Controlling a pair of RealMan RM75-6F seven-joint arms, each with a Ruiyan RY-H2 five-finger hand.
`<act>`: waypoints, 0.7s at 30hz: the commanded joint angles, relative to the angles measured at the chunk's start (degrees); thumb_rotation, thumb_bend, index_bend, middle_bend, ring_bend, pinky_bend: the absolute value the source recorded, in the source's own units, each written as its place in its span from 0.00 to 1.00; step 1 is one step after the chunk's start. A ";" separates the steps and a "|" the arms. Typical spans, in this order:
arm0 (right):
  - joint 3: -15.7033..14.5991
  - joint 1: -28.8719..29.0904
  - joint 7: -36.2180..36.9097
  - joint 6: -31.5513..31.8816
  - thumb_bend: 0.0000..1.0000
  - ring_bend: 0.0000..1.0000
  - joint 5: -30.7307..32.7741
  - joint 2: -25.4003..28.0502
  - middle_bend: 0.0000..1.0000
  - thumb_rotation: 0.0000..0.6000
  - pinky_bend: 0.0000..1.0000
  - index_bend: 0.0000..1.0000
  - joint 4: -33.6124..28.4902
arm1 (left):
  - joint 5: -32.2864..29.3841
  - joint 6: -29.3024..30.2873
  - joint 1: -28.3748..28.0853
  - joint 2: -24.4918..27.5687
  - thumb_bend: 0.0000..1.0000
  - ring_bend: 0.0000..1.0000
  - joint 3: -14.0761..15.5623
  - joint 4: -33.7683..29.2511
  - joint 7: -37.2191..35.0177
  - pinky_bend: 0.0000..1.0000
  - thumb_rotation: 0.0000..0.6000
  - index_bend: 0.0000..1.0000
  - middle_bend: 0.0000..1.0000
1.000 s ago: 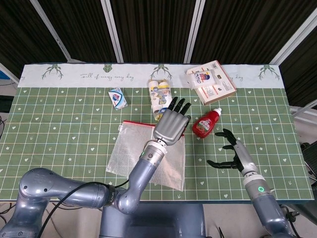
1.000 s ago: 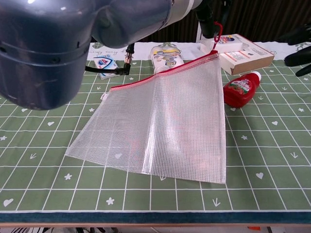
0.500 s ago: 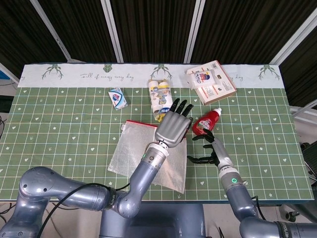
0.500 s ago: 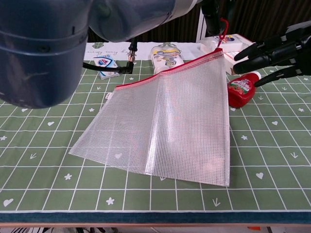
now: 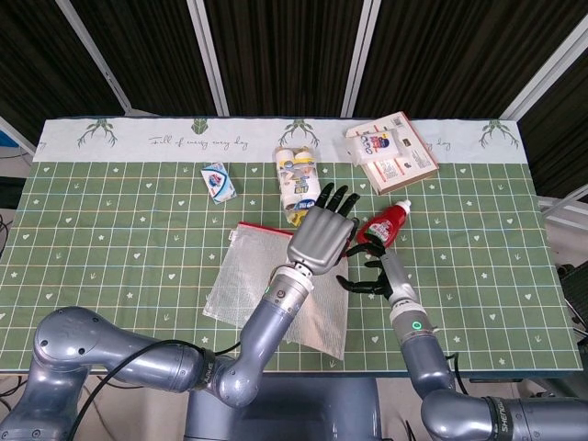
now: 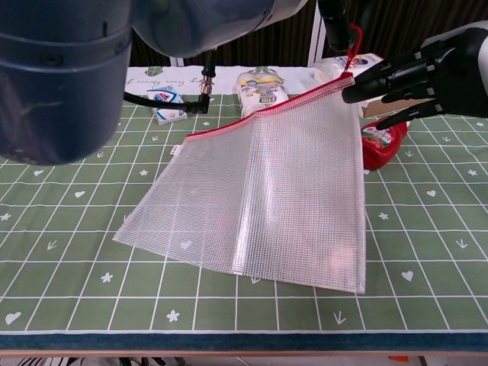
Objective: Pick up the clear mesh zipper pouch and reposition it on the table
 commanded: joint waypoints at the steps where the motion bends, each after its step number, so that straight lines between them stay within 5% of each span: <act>1: 0.42 0.24 -0.41 0.40 0.33 0.00 0.28 -0.68 0.10 1.00 0.22 0.44 0.30 | -0.23 0.07 -0.13 0.04 0.50 0.00 0.05 -0.12 -0.16 0.00 1.00 0.58 0.13; 21: 3.91 2.02 -3.22 2.08 0.41 0.00 4.11 -4.78 0.16 1.00 0.22 0.53 3.31 | -1.65 0.84 -0.90 0.63 0.50 0.00 0.12 -1.19 -1.23 0.00 1.00 0.58 0.12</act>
